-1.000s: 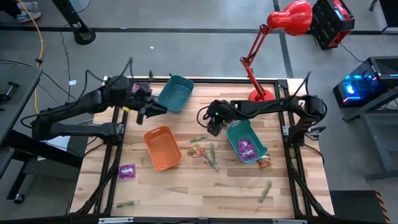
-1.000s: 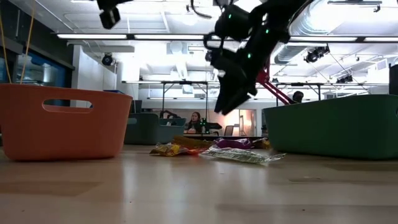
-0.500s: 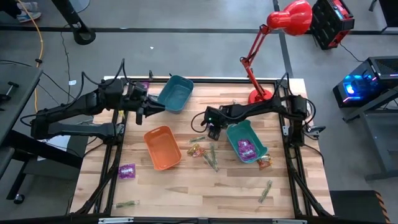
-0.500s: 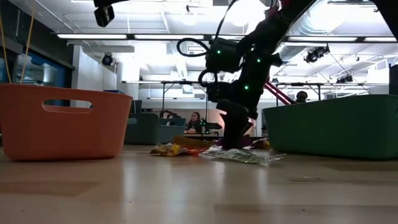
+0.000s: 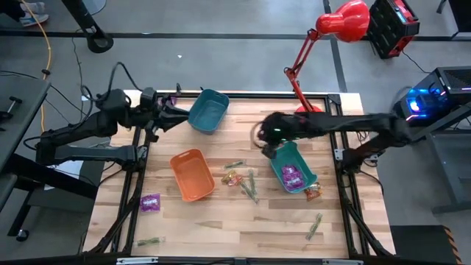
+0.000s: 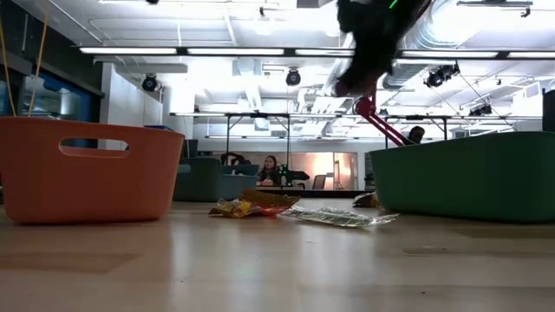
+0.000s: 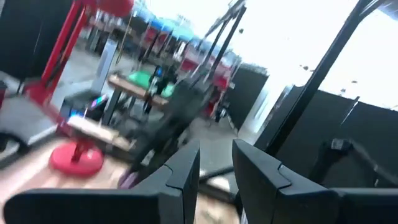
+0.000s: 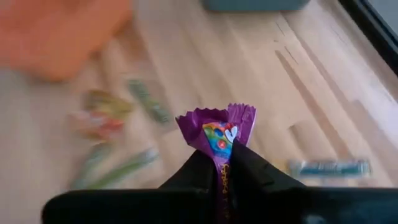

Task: Sort candy
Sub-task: Put the purple candy into the green bin

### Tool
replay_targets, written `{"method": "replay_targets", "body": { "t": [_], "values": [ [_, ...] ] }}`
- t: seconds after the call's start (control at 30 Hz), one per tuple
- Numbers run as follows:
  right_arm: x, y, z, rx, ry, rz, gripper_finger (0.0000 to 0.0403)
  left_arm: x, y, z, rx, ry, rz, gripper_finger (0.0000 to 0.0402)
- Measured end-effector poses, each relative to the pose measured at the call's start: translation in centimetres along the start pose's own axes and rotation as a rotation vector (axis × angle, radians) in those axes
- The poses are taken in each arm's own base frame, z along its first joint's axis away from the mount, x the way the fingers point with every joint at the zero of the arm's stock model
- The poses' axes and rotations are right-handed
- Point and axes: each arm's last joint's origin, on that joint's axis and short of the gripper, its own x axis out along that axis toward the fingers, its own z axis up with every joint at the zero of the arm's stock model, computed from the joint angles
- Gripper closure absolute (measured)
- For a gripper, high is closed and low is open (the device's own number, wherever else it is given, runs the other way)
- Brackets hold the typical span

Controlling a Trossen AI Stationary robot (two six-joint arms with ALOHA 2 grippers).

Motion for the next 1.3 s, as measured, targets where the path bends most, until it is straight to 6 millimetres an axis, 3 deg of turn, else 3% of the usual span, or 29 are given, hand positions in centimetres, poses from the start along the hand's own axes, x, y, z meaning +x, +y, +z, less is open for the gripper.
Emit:
{"method": "replay_targets", "body": {
  "t": [0.1, 0.27, 0.43, 0.57, 0.73, 0.87, 1.07, 1.3],
  "values": [
    [-2.7, 0.8, -2.5, 0.035, 0.136, -0.003, 0.039, 0.1, 0.3, -1.1, -0.05, 0.101, 0.038, 0.0312],
    [-4.2, 2.7, -5.6, 0.074, 0.304, -0.03, 0.0347, 0.1, 0.2, -2.7, -0.093, 0.248, 0.055, 0.0312],
    [-2.5, 4.2, -7.4, 0.122, 0.298, 0.007, 0.0269, 0.1, -0.6, -3.1, -0.125, 0.284, 0.015, 0.0312],
    [-1.0, 3.6, -9.0, 0.173, 0.314, -0.086, 0.0209, 0.1, -1.1, -3.7, -0.141, 0.338, -0.004, 0.0312],
    [-0.2, 3.3, -9.2, 0.199, 0.297, -0.078, 0.0169, -0.2, -1.4, -5.4, -0.265, 0.491, 0.039, 0.0312],
    [0.0, 3.5, -8.5, 0.202, 0.232, -0.045, 0.0165, -1.3, -2.0, -8.4, -0.408, 0.8, 0.148, 0.0324],
    [0.3, 3.3, -7.6, 0.235, 0.167, -0.011, 0.0165, -4.0, -3.4, -14.2, -0.513, 1.308, 0.458, 0.0355],
    [0.4, 3.1, -7.4, 0.221, 0.153, -0.018, 0.0165, -6.1, -5.3, -20.7, -0.474, 1.574, 0.537, 0.0344]
  ]
}}
